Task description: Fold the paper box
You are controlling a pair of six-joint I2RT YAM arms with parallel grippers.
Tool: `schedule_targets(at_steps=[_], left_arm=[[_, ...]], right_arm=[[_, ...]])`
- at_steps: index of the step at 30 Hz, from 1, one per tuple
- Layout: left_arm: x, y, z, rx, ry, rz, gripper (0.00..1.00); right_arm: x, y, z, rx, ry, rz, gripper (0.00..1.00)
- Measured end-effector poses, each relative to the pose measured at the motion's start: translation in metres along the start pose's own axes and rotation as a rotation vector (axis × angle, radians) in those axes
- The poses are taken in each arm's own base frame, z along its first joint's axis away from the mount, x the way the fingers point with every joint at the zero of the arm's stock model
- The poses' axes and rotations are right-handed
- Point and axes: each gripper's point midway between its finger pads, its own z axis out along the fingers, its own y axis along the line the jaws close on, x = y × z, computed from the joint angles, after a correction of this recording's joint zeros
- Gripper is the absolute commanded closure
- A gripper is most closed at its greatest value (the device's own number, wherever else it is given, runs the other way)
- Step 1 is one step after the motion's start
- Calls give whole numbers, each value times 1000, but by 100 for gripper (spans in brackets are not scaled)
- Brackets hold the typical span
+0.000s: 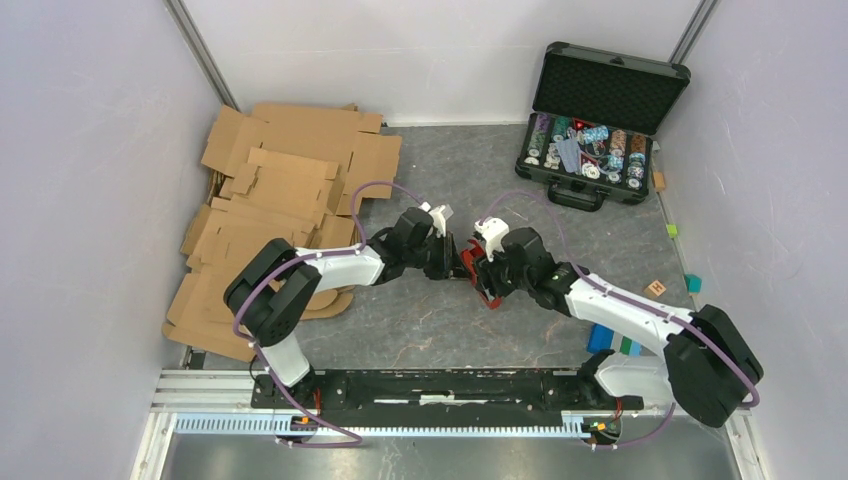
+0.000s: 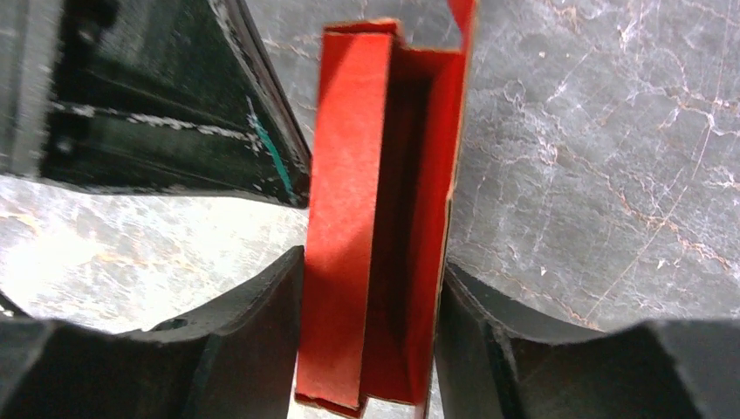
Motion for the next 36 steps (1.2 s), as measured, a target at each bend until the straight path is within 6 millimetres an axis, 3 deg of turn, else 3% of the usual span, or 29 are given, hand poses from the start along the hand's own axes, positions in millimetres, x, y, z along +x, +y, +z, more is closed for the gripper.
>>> schedule_targets(at_steps=[4, 10, 15, 17, 21, 25, 29, 36], left_arm=[[2, 4, -1, -22, 8, 1, 80], [-5, 7, -13, -45, -16, 23, 77], [-19, 14, -48, -45, -89, 72, 49], [-23, 22, -67, -44, -128, 88, 43], [-24, 30, -97, -45, -197, 150, 41], [-33, 12, -113, -3, -264, 250, 44], [-41, 2, -116, 7, -286, 317, 47], [-49, -11, -99, -33, -266, 453, 48]], right_arm=[[13, -6, 2, 36, 52, -25, 59], [14, -13, 0, 73, 63, -43, 64], [11, -7, -3, 39, 53, -60, 68], [8, 0, -5, -5, 40, -69, 68], [7, 14, -8, -86, 32, -88, 67], [11, 22, -8, -136, 47, -103, 68], [16, 26, -5, -156, 70, -114, 68], [18, 37, 1, -177, 91, -179, 68]])
